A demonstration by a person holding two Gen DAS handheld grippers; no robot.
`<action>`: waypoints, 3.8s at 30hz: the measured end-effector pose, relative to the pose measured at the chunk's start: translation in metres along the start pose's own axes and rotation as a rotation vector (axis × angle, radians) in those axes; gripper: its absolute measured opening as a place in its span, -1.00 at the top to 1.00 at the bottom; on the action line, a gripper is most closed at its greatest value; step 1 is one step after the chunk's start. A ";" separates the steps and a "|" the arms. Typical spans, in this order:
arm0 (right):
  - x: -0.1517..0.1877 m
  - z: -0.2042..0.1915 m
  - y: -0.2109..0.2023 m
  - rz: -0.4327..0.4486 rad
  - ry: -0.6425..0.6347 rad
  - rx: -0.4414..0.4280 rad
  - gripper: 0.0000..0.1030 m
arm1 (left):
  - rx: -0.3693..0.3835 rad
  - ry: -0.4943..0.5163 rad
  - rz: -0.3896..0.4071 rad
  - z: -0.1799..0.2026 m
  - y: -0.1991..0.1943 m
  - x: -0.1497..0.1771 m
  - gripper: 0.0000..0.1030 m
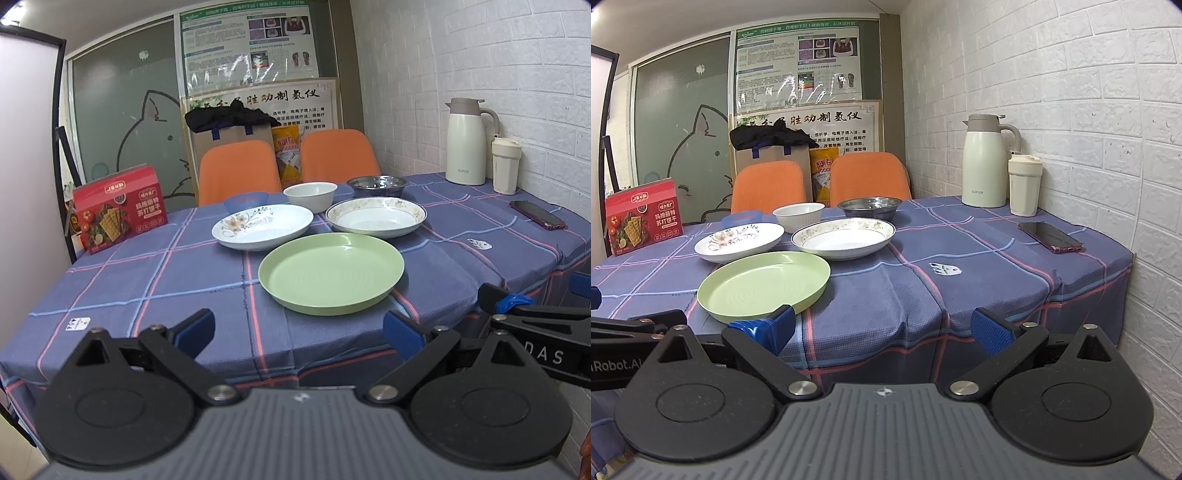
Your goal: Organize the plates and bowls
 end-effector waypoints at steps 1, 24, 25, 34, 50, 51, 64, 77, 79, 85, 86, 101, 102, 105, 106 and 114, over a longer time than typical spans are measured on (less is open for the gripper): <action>0.000 0.000 0.000 0.000 0.000 0.000 -0.73 | 0.001 0.000 -0.001 0.000 0.000 0.001 -0.87; 0.003 -0.004 0.005 -0.024 -0.021 -0.015 -0.73 | 0.007 -0.018 -0.032 -0.006 0.009 0.002 -0.87; 0.003 -0.004 0.005 -0.024 -0.025 -0.019 -0.73 | 0.007 -0.020 -0.035 -0.007 0.012 0.000 -0.87; 0.003 -0.008 0.040 -0.085 -0.057 -0.012 -0.73 | -0.017 -0.092 -0.147 -0.036 0.075 0.000 -0.87; 0.016 -0.049 0.170 -0.317 -0.084 -0.123 -0.73 | 0.062 -0.229 -0.380 -0.063 0.196 0.018 -0.87; 0.018 -0.051 0.174 -0.328 -0.089 -0.133 -0.73 | 0.064 -0.231 -0.385 -0.063 0.201 0.019 -0.86; 0.026 -0.057 0.176 -0.312 -0.117 -0.301 -0.75 | 0.252 -0.189 -0.418 -0.053 0.205 0.015 -0.84; 0.025 -0.075 0.180 -0.307 -0.142 -0.420 -0.60 | 0.225 -0.128 -0.399 -0.041 0.213 0.012 -0.22; 0.026 -0.090 0.175 -0.303 -0.157 -0.477 -0.58 | 0.236 -0.131 -0.400 -0.032 0.215 0.009 -0.08; 0.020 -0.094 0.171 -0.304 -0.109 -0.435 -0.57 | 0.248 -0.178 -0.432 -0.037 0.208 0.008 -0.02; 0.018 -0.098 0.166 -0.288 -0.140 -0.433 -0.57 | 0.244 -0.183 -0.435 -0.039 0.205 0.008 -0.03; 0.031 -0.190 0.158 -0.317 -0.143 -0.562 -0.62 | 0.058 -0.230 -0.446 -0.132 0.185 0.028 -0.05; 0.032 -0.191 0.160 -0.312 -0.149 -0.559 -0.62 | 0.057 -0.222 -0.438 -0.130 0.187 0.027 -0.07; 0.032 -0.193 0.162 -0.311 -0.162 -0.542 -0.63 | 0.061 -0.219 -0.428 -0.131 0.194 0.026 -0.13; 0.032 -0.194 0.163 -0.313 -0.165 -0.542 -0.63 | 0.064 -0.223 -0.426 -0.132 0.195 0.026 -0.16; 0.012 -0.178 0.168 -0.323 -0.126 -0.609 -0.60 | 0.110 -0.287 -0.369 -0.151 0.193 0.018 -0.86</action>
Point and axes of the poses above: each gripper's, at about its wrist camera, not at the fingertips, and y roughly the way its jaws point, z to its right, x to its underside, the point moved 8 cm from there along y, roughly the way its jaws point, and after that the axes turned 11 degrees about z, right-handed, at the moved point
